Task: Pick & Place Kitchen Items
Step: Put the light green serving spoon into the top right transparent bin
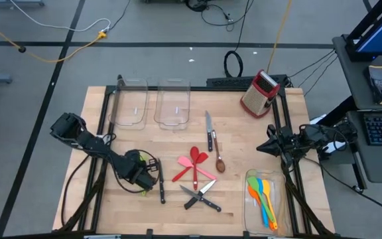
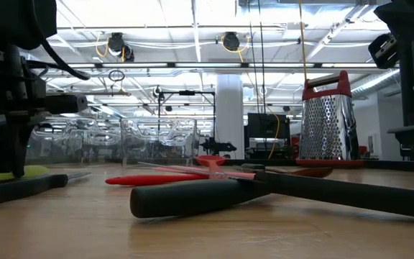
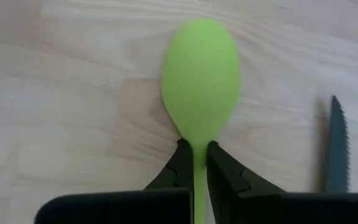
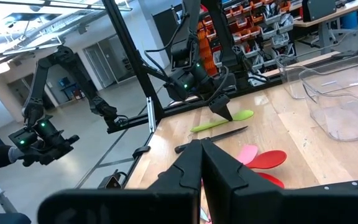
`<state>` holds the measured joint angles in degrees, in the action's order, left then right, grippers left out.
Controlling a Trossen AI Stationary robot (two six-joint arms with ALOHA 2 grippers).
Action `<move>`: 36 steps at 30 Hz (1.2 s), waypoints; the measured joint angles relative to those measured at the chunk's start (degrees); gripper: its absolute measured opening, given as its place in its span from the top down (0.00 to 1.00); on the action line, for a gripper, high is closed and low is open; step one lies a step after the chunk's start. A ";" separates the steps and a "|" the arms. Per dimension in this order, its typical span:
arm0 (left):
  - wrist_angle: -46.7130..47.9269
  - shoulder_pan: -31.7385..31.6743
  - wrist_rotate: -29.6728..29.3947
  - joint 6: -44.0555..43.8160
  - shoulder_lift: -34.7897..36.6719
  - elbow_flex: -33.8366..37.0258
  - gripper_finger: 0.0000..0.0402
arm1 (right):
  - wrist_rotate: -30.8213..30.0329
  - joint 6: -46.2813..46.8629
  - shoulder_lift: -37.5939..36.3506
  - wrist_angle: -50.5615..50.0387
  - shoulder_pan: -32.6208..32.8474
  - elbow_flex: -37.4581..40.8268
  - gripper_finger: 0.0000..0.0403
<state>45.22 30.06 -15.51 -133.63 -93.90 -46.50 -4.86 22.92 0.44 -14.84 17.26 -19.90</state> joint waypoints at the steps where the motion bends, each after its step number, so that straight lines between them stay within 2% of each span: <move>1: -0.06 0.14 -0.22 -0.03 -0.05 -0.48 0.98 | 0.00 0.00 0.01 0.01 0.00 -0.01 1.00; 15: -2.33 1.25 -1.83 0.32 0.14 -1.40 0.99 | 0.00 -0.04 -0.01 -0.03 0.02 0.00 1.00; 22: -3.67 1.08 1.12 2.77 0.28 -1.40 0.99 | 0.00 -0.26 0.01 -0.06 0.00 0.00 1.00; 26: -5.19 1.57 3.73 2.42 0.19 -1.95 0.91 | 0.00 -0.24 -0.01 -0.06 0.02 0.00 1.00; 29: -7.22 1.86 7.04 2.75 0.08 -2.51 0.81 | 0.00 -0.24 0.01 -0.06 0.01 0.00 1.00; 36: -9.02 1.75 8.42 2.91 -1.45 -2.77 0.59 | 0.00 -0.85 0.00 -0.05 0.01 0.00 1.00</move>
<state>36.20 31.81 -7.09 -130.72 -95.35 -49.28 -4.86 22.07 0.44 -14.88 17.27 -19.90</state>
